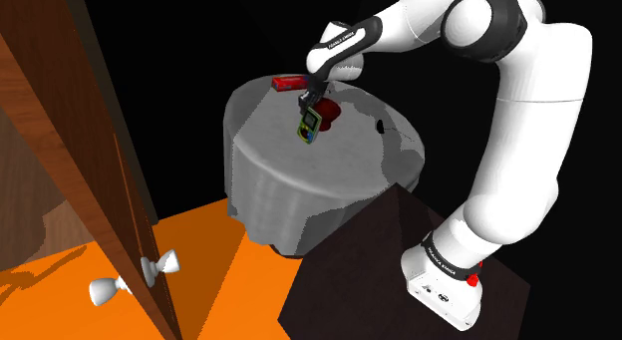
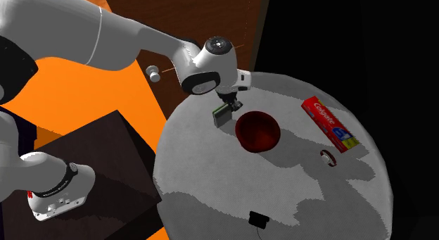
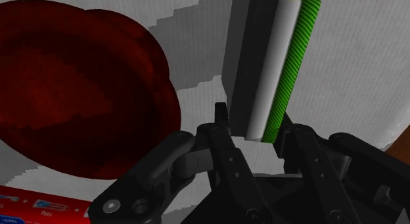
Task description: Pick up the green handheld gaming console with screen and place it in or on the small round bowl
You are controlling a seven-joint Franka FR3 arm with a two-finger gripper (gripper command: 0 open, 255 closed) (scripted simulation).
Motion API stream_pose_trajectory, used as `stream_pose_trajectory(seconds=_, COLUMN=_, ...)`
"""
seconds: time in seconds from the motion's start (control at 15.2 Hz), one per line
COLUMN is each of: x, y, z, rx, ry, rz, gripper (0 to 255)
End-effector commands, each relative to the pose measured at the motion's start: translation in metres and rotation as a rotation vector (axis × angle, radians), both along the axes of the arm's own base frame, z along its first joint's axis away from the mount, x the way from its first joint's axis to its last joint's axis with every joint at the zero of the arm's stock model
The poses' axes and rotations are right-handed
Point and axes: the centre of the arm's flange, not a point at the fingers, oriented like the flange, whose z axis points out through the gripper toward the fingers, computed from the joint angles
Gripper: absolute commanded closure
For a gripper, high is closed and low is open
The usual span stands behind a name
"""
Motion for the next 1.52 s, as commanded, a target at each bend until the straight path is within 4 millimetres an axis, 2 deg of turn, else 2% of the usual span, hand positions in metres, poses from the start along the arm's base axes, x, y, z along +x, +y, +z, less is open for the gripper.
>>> stream_pose_trajectory(seconds=0.0, x=0.0, y=0.0, z=0.011, rx=0.0, ry=0.0, rz=0.0, gripper=255)
stream_pose_trajectory(seconds=1.45, x=0.0, y=0.0, z=0.127, rx=0.0, ry=0.0, rz=0.0, gripper=255)
